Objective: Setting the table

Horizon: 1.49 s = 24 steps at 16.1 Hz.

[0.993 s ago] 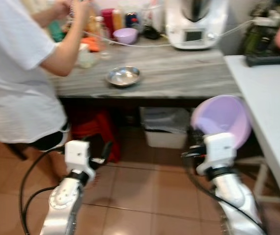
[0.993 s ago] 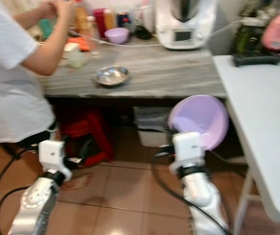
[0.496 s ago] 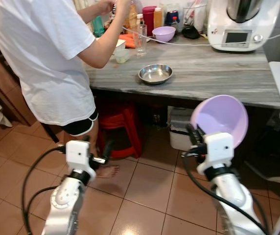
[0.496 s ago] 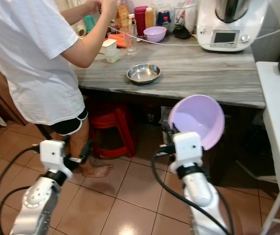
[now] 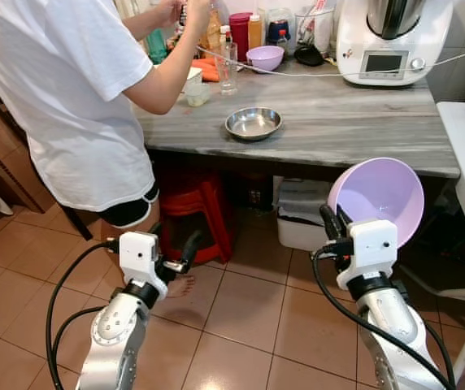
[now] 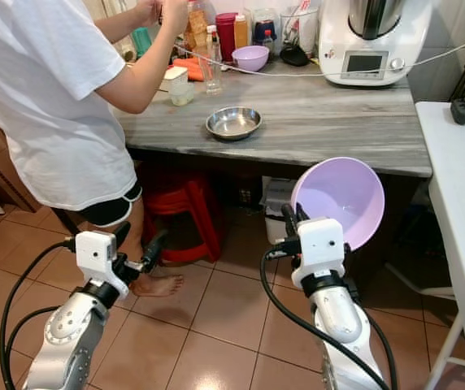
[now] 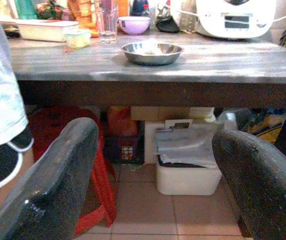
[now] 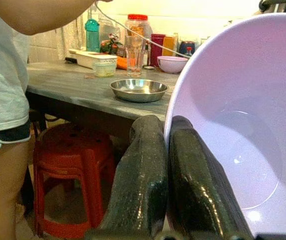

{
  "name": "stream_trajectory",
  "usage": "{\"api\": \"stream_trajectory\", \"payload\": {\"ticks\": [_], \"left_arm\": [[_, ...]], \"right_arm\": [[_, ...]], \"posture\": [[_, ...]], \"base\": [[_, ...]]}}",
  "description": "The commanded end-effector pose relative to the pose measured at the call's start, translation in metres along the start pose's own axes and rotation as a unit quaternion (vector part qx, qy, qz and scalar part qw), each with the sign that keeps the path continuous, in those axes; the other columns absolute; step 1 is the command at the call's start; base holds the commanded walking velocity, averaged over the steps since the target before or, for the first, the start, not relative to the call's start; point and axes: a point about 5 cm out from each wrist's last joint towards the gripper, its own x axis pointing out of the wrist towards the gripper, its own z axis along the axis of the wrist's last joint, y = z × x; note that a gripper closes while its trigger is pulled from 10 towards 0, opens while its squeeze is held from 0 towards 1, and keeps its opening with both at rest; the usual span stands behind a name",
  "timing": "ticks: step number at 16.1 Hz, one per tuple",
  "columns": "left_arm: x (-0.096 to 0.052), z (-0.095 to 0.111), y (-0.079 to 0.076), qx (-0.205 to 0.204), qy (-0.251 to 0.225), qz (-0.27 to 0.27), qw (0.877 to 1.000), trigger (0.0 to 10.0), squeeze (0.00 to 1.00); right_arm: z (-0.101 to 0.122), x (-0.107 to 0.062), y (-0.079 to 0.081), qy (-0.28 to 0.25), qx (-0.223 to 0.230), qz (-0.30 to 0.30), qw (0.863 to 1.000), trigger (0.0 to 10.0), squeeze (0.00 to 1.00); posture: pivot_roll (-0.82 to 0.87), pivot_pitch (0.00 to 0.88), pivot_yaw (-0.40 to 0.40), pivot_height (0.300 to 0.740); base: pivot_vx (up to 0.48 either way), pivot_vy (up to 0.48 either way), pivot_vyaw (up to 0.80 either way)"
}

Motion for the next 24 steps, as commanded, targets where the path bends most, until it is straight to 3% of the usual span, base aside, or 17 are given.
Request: {"api": "stream_trajectory", "payload": {"ticks": [1,24], "left_arm": [[0.002,0.007,0.003,0.008,-0.011,-0.003,1.000,10.0,0.00],[0.001,-0.002,-0.009,-0.014,0.014,-0.057,0.998,10.0,0.00]], "right_arm": [[0.003,0.002,0.003,-0.007,0.005,0.006,1.000,10.0,0.00],[0.000,0.002,0.004,0.000,-0.002,0.018,1.000,10.0,0.00]], "posture": [[-0.13,0.007,0.113,0.740],[-0.13,0.002,0.109,0.740]], "base": [[0.307,0.000,0.00],[0.308,0.000,0.00]]}}
